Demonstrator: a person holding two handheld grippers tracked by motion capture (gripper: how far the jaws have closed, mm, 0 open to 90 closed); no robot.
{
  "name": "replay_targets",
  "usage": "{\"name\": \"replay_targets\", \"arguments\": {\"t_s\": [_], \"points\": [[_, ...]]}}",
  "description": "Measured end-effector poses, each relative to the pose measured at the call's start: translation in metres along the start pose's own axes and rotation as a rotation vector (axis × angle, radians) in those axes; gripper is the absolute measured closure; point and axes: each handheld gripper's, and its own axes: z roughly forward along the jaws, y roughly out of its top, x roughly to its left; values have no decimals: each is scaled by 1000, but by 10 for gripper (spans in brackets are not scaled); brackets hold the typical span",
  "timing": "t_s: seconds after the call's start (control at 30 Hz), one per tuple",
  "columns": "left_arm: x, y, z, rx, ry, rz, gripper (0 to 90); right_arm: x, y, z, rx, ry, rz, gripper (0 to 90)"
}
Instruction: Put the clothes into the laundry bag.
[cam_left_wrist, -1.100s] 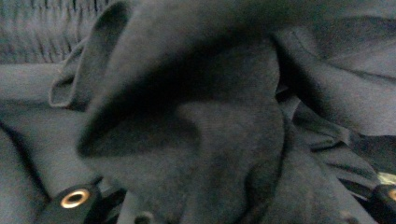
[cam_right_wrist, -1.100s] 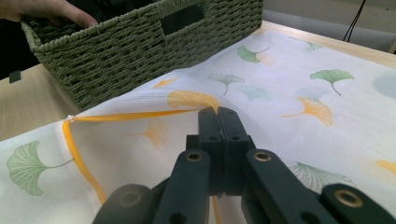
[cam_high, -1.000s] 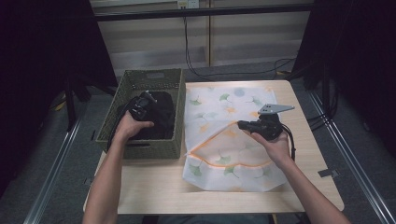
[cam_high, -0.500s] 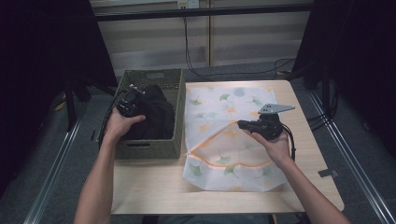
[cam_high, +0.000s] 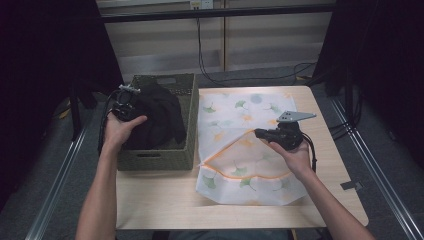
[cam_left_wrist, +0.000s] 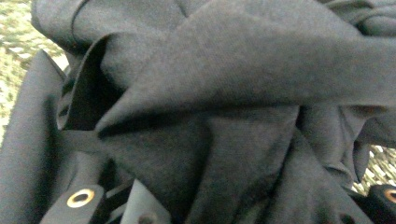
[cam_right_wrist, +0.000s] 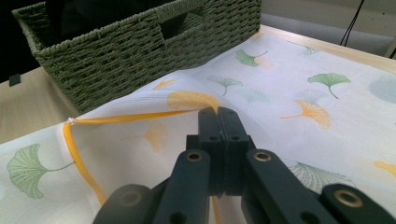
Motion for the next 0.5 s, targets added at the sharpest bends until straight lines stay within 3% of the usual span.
{"name": "replay_targets", "arguments": {"t_s": [0.17, 0.23, 0.37, 0.5], "points": [[0, 1, -12, -70, 5, -3, 684, 0, 0, 0, 1, -3, -4, 900], [1, 1, -15, -93, -12, 0, 683, 0, 0, 0, 0, -2, -4, 900], [-1, 5, -25, -141, 9, 9, 683, 0, 1, 0, -1, -1, -7, 900], [-5, 10, -35, -187, -5, 17, 682, 1, 1, 0, -2, 0, -7, 900]]}}
